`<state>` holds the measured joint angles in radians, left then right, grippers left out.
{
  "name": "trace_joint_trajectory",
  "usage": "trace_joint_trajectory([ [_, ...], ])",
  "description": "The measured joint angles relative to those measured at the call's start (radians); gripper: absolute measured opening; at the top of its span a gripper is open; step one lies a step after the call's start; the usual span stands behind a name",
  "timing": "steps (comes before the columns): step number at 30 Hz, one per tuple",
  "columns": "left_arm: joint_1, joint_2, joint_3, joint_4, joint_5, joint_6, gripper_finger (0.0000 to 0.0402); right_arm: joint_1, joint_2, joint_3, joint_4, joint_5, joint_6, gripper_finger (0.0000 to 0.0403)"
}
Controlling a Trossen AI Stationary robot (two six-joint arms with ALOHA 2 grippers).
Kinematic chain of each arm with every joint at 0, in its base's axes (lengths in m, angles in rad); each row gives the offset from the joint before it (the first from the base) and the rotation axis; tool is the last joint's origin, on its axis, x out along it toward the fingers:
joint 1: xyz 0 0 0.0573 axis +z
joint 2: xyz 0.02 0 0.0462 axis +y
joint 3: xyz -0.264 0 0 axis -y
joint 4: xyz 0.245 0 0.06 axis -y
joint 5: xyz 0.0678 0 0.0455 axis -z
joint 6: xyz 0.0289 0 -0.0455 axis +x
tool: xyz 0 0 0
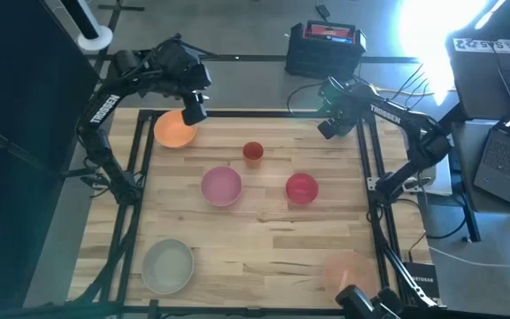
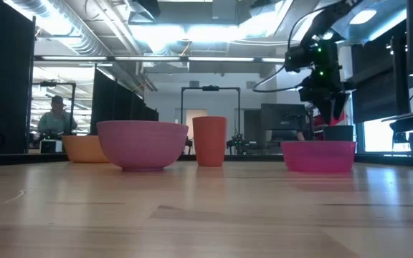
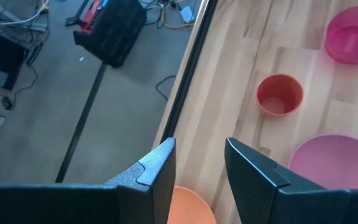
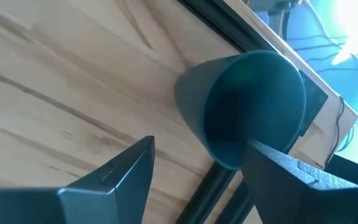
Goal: Nest bowls inside each other
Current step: Stack the blue cup on top of the orange cup
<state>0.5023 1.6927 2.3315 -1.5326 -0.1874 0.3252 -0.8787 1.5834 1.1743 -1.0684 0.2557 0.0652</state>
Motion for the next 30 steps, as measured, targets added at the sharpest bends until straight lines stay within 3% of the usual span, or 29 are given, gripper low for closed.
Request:
trace_joint_trajectory([
  [9, 0.004, 0.000, -0.001, -0.008, 0.000, 0.000, 0.0121, -0.033, 0.042, -0.067, 0.073, -0.021, -0.019, 0.0206],
  [11, 0.003, 0.000, -0.001, -0.005, 0.001, 0.000, 0.0121, -0.032, 0.046, -0.079, 0.095, -0.026, -0.021, 0.0172],
  [15, 0.004, 0.000, -0.001, 0.005, 0.001, 0.000, 0.0121, -0.032, 0.050, -0.089, 0.115, -0.067, -0.070, 0.0033],
  [16, 0.004, 0.000, -0.001, 0.007, 0.001, 0.000, 0.0121, -0.032, 0.050, -0.089, 0.114, -0.067, -0.076, 0.0019],
  [21, 0.000, 0.000, -0.001, 0.007, 0.001, -0.001, 0.0121, -0.011, 0.024, -0.088, 0.076, -0.090, -0.092, 0.0002],
  [24, 0.000, 0.000, -0.001, 0.007, 0.001, -0.003, 0.0121, 0.057, -0.024, -0.041, 0.027, -0.163, -0.083, 0.0001],
  [30, 0.000, 0.000, -0.001, -0.012, 0.002, -0.038, 0.0121, 0.302, 0.021, 0.225, 0.021, -0.246, -0.062, 0.0001],
])
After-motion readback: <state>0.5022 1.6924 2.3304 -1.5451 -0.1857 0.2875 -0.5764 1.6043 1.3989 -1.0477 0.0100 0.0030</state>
